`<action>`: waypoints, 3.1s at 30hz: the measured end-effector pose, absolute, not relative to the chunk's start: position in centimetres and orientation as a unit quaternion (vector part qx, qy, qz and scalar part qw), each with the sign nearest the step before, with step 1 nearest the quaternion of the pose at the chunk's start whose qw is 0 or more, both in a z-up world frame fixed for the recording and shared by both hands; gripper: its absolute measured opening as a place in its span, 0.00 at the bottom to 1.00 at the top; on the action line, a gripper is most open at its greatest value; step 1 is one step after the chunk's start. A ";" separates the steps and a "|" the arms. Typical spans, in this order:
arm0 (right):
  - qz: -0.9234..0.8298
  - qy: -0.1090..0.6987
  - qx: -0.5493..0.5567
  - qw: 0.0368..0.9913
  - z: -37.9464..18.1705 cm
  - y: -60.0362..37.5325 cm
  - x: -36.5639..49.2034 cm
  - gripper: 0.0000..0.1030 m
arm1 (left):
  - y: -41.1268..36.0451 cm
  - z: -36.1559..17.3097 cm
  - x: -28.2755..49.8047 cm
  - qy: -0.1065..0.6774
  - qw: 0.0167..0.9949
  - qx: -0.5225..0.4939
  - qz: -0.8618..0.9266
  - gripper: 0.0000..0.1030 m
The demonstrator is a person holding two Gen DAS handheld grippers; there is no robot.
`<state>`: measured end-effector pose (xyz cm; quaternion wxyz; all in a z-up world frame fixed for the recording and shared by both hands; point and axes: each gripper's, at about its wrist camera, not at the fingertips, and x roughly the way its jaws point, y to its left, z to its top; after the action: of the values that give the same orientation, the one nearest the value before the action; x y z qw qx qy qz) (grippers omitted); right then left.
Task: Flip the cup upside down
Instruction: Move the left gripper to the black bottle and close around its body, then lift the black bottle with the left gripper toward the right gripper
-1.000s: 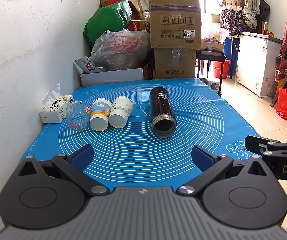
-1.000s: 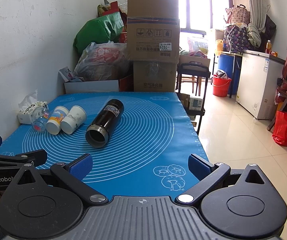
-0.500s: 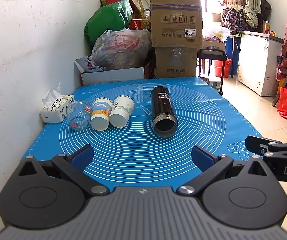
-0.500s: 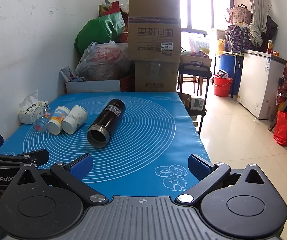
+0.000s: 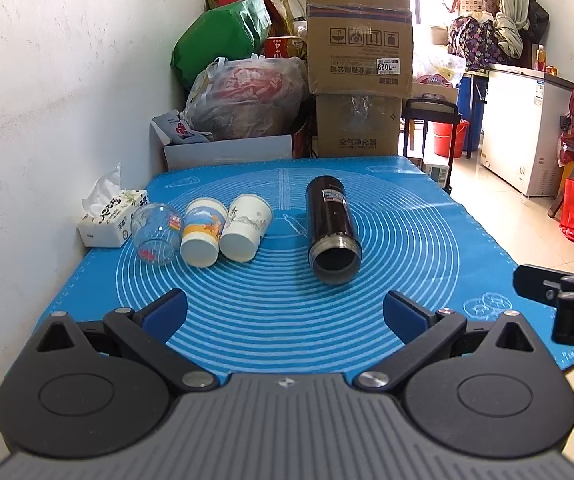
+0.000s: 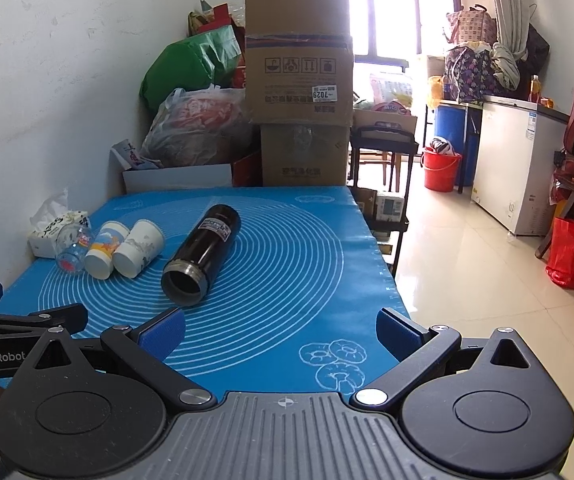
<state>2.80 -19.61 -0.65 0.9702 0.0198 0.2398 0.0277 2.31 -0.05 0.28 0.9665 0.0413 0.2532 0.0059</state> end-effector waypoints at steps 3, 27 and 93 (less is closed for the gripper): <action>0.029 0.240 0.025 0.970 -0.5 -20.2 4.4 1.00 | -0.3 0.3 4.0 0.254 0.966 0.047 0.006 1.00; 0.007 0.288 0.024 0.957 -4.0 -24.4 20.0 1.00 | -4.9 -2.7 26.8 0.362 0.929 0.080 0.004 0.99; 0.012 0.336 0.024 0.941 -6.2 -22.9 15.1 1.00 | -3.3 -7.5 20.6 0.520 0.851 0.057 -0.041 0.66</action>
<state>15.07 -22.91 -6.18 0.9414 0.0241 0.3362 0.0118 20.57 -3.33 -7.55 0.8512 0.0574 0.5201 -0.0410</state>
